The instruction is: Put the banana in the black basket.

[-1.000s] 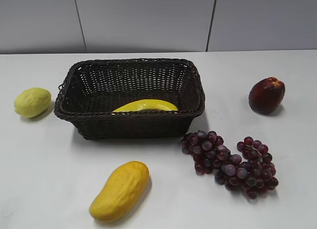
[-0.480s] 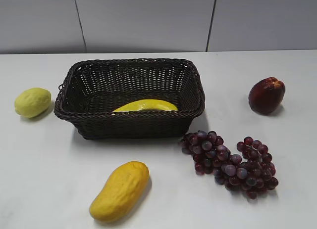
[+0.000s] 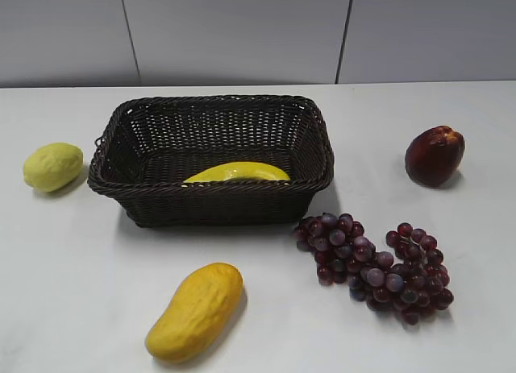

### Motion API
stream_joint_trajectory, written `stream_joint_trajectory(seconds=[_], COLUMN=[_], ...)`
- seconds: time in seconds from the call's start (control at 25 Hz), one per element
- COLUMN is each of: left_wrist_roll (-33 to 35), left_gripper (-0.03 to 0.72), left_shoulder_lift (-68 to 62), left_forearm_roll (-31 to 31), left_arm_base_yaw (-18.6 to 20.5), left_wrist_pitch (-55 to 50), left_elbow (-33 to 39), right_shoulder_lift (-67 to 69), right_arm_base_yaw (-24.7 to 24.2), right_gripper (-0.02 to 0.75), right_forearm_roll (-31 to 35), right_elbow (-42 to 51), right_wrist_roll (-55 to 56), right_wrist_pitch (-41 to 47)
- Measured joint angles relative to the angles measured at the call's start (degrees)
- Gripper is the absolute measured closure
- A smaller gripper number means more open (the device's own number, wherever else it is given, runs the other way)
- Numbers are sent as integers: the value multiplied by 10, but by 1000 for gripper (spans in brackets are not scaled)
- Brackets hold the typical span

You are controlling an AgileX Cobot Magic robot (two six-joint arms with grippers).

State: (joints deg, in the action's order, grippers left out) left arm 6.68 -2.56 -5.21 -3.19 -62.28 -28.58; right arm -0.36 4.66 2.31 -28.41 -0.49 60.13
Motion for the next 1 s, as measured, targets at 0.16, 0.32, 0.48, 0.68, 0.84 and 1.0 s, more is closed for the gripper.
stream_joint_trajectory(seconds=[0.16,0.32,0.48,0.68,0.84,1.0], left_wrist_roll=[0,0,0,0,0,0], left_gripper=[162,162,162,162,162,163], left_shoulder_lift=[23,28,28,28,28,28], left_forearm_roll=[0,0,0,0,0,0], left_arm_base_yaw=[0,1,25,51,51,51], left_wrist_pitch=[0,1,1,1,1,1], left_elbow=[0,0,0,0,0,0], right_shoulder_lift=[0,0,0,0,0,0], right_arm_base_yaw=[0,0,0,0,0,0], right_gripper=[183,183,183,183,183,183], right_forearm_roll=[0,0,0,0,0,0], right_elbow=[0,0,0,0,0,0], right_wrist_roll=[0,0,0,0,0,0], right_wrist_pitch=[0,0,0,0,0,0])
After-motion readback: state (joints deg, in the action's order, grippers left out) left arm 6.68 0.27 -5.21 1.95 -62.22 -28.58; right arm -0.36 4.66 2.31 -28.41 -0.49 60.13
